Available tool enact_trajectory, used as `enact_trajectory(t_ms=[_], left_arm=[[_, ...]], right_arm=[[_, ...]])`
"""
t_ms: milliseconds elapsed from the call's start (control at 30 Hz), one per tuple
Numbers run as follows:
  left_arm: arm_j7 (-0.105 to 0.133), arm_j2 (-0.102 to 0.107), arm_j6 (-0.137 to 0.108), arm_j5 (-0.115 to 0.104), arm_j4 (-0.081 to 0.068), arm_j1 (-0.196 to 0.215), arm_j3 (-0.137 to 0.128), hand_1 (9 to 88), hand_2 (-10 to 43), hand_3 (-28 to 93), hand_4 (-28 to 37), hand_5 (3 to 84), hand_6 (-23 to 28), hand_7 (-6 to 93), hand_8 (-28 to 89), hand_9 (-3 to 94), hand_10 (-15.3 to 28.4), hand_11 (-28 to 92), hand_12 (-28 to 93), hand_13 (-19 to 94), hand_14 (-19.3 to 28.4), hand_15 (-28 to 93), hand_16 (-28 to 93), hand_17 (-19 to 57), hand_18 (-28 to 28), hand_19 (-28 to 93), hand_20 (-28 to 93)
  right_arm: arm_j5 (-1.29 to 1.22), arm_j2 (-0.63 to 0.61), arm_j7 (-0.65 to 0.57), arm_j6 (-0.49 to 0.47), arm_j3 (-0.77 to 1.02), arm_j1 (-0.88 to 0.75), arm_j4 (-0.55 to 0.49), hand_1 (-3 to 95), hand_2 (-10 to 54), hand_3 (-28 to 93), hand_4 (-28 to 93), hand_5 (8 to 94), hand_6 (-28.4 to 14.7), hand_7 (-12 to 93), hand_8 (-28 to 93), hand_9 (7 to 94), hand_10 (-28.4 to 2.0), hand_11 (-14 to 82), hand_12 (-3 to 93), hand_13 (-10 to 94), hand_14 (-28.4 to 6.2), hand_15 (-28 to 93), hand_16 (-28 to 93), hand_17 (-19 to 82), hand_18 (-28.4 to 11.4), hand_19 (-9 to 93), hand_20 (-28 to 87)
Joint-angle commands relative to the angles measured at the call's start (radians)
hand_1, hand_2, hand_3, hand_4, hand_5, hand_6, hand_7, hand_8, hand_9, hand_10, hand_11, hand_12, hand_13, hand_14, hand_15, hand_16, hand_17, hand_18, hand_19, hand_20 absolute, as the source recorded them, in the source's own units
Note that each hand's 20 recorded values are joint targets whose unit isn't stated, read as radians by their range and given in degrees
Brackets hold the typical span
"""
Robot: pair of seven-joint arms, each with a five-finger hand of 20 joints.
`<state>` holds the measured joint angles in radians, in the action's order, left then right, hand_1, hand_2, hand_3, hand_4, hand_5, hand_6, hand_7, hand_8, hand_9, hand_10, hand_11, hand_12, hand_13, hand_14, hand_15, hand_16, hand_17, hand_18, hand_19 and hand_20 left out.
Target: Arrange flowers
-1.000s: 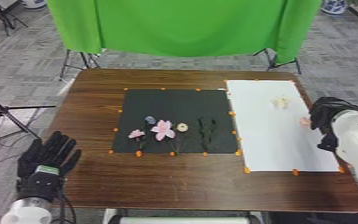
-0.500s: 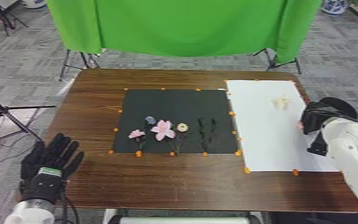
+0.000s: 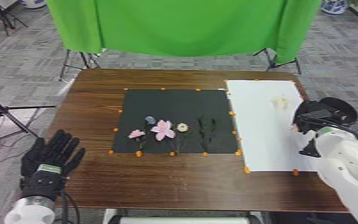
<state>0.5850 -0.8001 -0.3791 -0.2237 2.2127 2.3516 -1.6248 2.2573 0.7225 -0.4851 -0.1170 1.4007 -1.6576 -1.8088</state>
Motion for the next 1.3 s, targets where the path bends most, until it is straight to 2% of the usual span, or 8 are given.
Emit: enact_trajectory(t_ms=[33, 267, 300, 567, 600, 633, 1033, 1300], left_arm=[[-0.004, -0.013, 0.002, 0.009, 0.008, 0.009, -0.002, 31.0, 17.3, 72, -28.3, 46.2, 9.6, 23.4, -13, 40.8, 15.4, 28, 10, 29, 16.8, 50, -11, -6.9, 15.7, 44, 8], [-0.038, -0.023, -0.007, 0.033, -0.005, -0.035, 0.007, 30.9, 17.3, 72, -28.3, 46.0, 9.5, 23.5, -13, 40.6, 15.5, 28, 10, 29, 16.7, 50, -11, -6.9, 15.7, 44, 8], [-0.017, -0.001, -0.004, 0.011, -0.006, -0.037, 0.014, 31.0, 17.3, 72, -28.3, 45.9, 9.5, 23.5, -13, 40.5, 15.5, 28, 10, 29, 16.7, 50, -11, -6.9, 15.7, 44, 8], [-0.017, 0.024, 0.017, 0.013, -0.03, -0.09, 0.038, 30.3, 16.0, 73, -28.3, 45.7, 9.5, 23.4, -13, 40.4, 15.3, 28, 10, 29, 16.8, 50, -11, -6.8, 15.7, 44, 8], [-0.015, 0.03, 0.033, 0.016, -0.02, -0.063, 0.024, 30.1, 15.6, 73, -28.3, 45.7, 9.5, 23.3, -13, 40.3, 15.3, 28, 10, 29, 16.8, 50, -11, -6.8, 15.7, 44, 8], [-0.026, 0.029, 0.037, 0.022, -0.025, -0.068, 0.024, 29.9, 15.4, 73, -28.3, 45.6, 9.5, 23.2, -13, 40.3, 15.3, 28, 10, 29, 16.8, 49, -11, -6.8, 15.7, 44, 8], [-0.031, 0.023, 0.017, 0.007, -0.022, -0.071, 0.018, 30.3, 15.9, 72, -28.3, 45.8, 9.4, 23.1, -12, 40.4, 15.3, 28, 10, 29, 16.6, 49, -11, -6.7, 15.7, 43, 8], [-0.04, 0.031, 0.034, 0.042, -0.03, -0.076, 0.022, 30.5, 16.6, 72, -28.3, 46.0, 9.5, 23.2, -13, 40.5, 15.2, 28, 10, 29, 16.6, 49, -11, -6.8, 15.8, 43, 8]], right_arm=[[0.028, 0.057, 0.096, 0.041, -0.174, 0.182, -0.096, 61.7, -9.5, 65, -28, 78.9, 4.7, 28, 0, 86.8, -6.0, 5.4, 36.8, 72, -3.8, 23, 46, 31, -18.0, 74, 40], [0.033, 0.166, 0.163, -0.011, -0.343, 0.342, -0.054, 60.0, -9.5, 67, -28, 77.9, 4.9, 30, 0, 86.5, -5.9, 5.3, 36.5, 72, -3.7, 23, 45, 31, -17.9, 74, 39], [0.033, 0.178, 0.171, -0.031, -0.362, 0.357, -0.055, 60.0, -9.5, 67, -28, 77.9, 5.0, 30, 0, 86.4, -5.8, 5.4, 36.5, 72, -3.7, 23, 45, 31, -17.9, 74, 39], [0.081, 0.25, 0.185, -0.103, -0.453, 0.413, 0.023, 59.8, -9.5, 67, -28, 77.5, 5.0, 31, -2, 86.5, -5.7, 5.4, 35.9, 72, -3.6, 23, 45, 31, -18.0, 74, 40], [0.083, 0.256, 0.179, -0.102, -0.461, 0.418, 0.033, 59.8, -9.5, 67, -28, 77.6, 5.0, 31, -2, 86.6, -5.7, 5.4, 35.8, 72, -3.7, 23, 45, 31, -18.1, 74, 40], [0.09, 0.262, 0.178, -0.097, -0.466, 0.42, 0.045, 59.7, -9.5, 67, -28, 77.6, 5.0, 31, -2, 86.7, -5.8, 5.4, 35.8, 72, -3.7, 23, 45, 31, -18.1, 74, 40], [0.068, 0.283, 0.119, -0.133, -0.477, 0.422, 0.079, 58.4, -9.5, 69, -28, 70.5, 3.4, 31, -5, 81.0, -6.8, 5.0, 33.5, 70, -4.2, 25, 44, 31, -18.6, 75, 40], [0.079, 0.284, 0.125, -0.176, -0.463, 0.403, 0.052, 56.7, -9.5, 72, -28, 62.1, 2.9, 25, -13, 68.9, -8.7, 15.3, 20.0, 65, -4.5, 27, 40, 30, -18.9, 75, 38]])
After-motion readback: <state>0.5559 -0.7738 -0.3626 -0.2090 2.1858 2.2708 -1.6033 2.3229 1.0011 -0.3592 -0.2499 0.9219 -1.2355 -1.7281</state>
